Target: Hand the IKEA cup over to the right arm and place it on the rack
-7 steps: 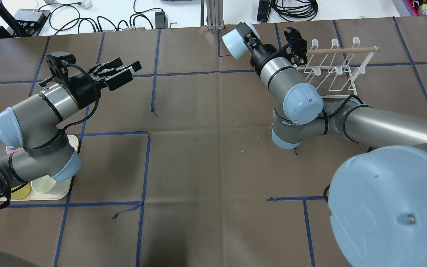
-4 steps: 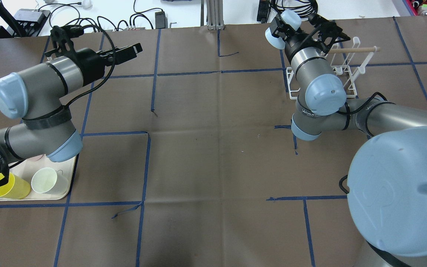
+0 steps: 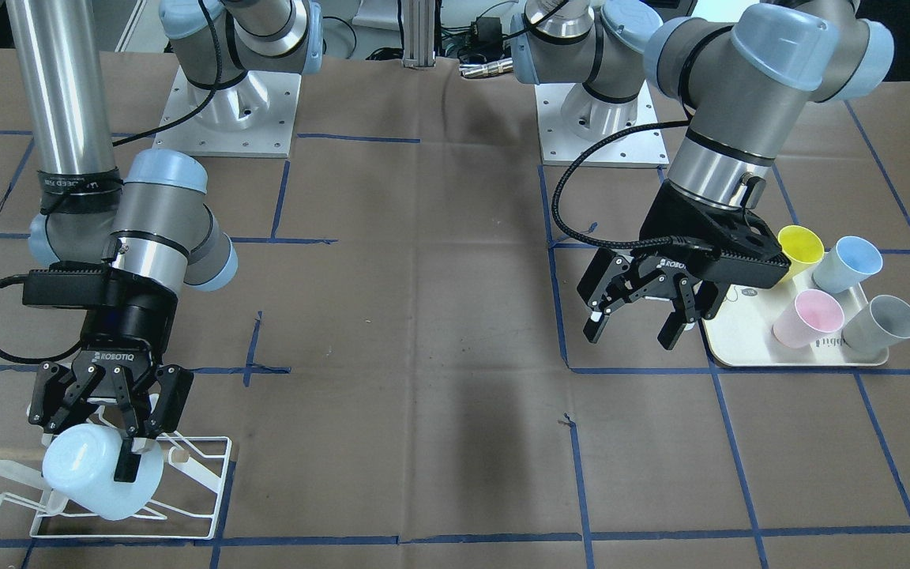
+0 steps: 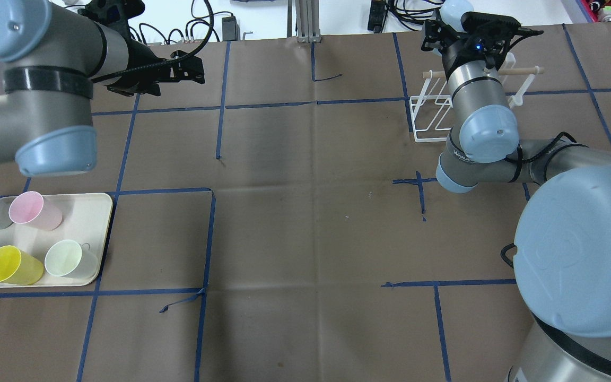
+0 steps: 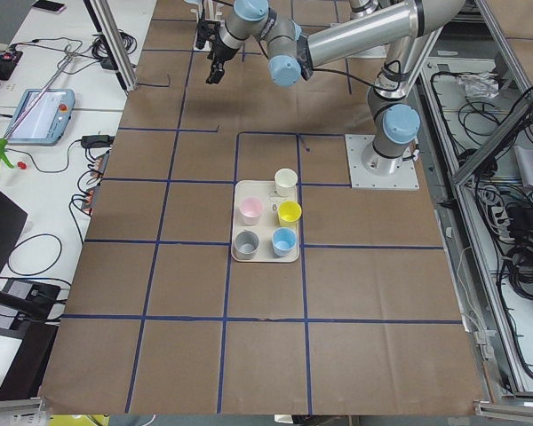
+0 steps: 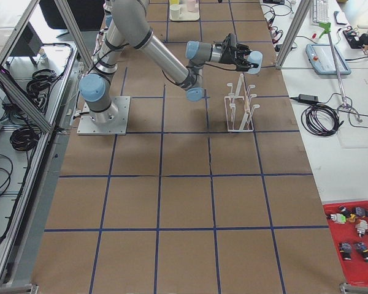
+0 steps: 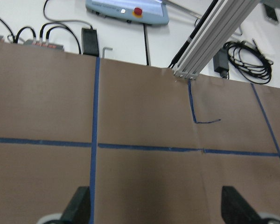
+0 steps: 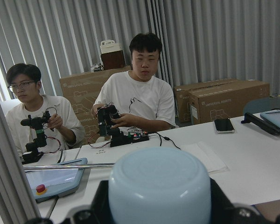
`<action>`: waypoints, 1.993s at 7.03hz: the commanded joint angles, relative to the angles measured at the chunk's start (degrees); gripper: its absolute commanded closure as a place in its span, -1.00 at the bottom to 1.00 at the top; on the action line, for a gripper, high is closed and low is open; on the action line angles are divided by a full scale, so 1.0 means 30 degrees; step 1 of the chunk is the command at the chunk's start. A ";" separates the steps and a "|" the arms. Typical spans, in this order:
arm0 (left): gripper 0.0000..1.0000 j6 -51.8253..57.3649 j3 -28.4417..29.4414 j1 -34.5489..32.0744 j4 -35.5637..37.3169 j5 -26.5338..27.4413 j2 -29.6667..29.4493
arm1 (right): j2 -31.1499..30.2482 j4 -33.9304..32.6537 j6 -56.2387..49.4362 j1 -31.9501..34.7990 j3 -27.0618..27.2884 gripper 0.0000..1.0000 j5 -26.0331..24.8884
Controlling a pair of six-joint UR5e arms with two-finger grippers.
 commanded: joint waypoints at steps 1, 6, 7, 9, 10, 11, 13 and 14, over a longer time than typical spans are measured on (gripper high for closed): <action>-0.98 -0.0623 0.2345 -0.0465 -0.7736 0.2216 0.0281 | 0.0792 -0.0132 -0.0217 -0.0748 -0.0134 0.71 0.0052; -0.99 -0.0390 0.5403 -0.0496 -1.5031 0.4889 0.0254 | 0.1967 -0.0191 -0.0217 -0.0811 -0.0840 0.70 0.0139; -0.99 -0.0273 0.4791 -0.0496 -1.5002 0.4892 0.0514 | 0.2084 -0.0133 -0.0188 -0.0811 -0.0781 0.70 0.0169; -0.99 0.1475 0.2219 -0.0176 -1.2995 0.4921 0.1479 | 0.2348 -0.0103 -0.0216 -0.0781 -0.0722 0.68 0.0257; -0.99 0.2617 0.1192 0.0436 -1.2661 0.4979 0.2005 | 0.2348 -0.0074 -0.0217 -0.0752 -0.0663 0.62 0.0257; -0.99 0.3905 0.0312 0.1718 -1.2658 0.4951 0.2475 | 0.2377 -0.0073 -0.0217 -0.0752 -0.0489 0.39 0.0257; -0.98 0.7910 -0.1388 0.5110 -1.2513 0.4951 0.3442 | 0.2407 0.0043 0.0074 -0.0752 -0.0574 -0.98 0.0315; -0.97 0.9991 -0.2035 0.6724 -1.2280 0.5009 0.3678 | 0.2407 0.0073 0.0047 -0.0752 -0.0546 -0.99 0.0287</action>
